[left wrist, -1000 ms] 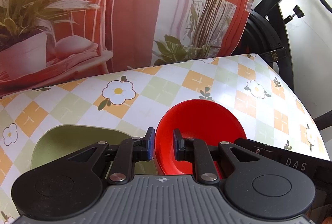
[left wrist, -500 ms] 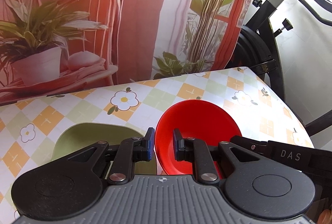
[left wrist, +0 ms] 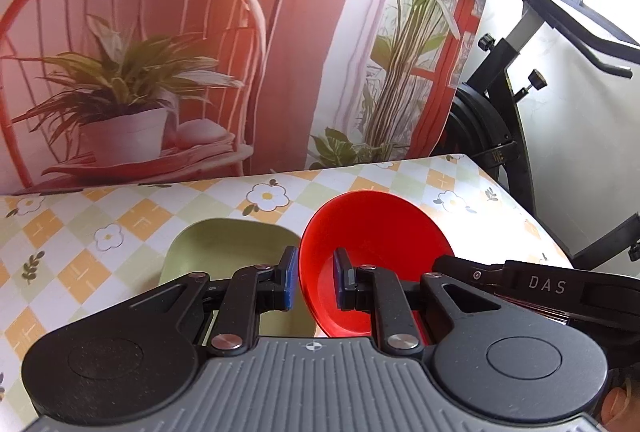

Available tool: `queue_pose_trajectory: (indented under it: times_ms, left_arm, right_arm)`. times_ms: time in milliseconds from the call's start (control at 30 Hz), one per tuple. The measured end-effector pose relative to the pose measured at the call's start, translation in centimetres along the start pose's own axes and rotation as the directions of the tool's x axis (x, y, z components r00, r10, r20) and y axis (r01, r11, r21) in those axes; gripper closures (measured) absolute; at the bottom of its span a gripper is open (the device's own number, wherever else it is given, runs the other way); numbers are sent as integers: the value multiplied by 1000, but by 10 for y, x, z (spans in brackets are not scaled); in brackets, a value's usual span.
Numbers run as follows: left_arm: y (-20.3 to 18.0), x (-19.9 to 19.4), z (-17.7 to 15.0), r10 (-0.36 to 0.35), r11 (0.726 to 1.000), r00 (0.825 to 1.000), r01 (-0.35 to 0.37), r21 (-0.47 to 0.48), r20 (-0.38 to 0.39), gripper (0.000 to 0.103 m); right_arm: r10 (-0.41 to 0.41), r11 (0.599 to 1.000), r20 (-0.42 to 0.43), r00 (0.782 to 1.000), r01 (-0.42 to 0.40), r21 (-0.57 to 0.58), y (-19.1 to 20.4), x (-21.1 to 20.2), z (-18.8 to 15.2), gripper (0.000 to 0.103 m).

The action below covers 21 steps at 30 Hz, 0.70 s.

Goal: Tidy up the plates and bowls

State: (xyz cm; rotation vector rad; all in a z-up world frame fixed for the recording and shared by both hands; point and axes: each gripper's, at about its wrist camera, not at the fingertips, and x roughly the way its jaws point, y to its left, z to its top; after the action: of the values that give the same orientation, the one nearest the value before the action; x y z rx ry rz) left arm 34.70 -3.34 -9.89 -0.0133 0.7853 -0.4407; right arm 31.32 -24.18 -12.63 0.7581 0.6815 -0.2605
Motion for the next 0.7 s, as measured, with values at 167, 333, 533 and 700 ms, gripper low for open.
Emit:
queue_pose_trajectory:
  times_ms: [167, 333, 533, 700]
  left_arm:
    - [16, -31, -13, 6, 1000, 1000, -6, -27, 28, 84]
    - [31, -56, -25, 28, 999, 999, -27, -47, 33, 84]
    - [50, -82, -42, 38, 997, 998, -36, -68, 40, 84]
    - [65, -94, -58, 47, 993, 999, -44, -106, 26, 84]
  right_arm:
    - [30, 999, 5, 1000, -30, -36, 18, -14, -16, 99]
    - [56, 997, -25, 998, -58, -55, 35, -18, -36, 99]
    - [77, 994, -80, 994, -83, -74, 51, -17, -61, 99]
    - [84, 991, -134, 987, -97, -97, 61, -13, -81, 99]
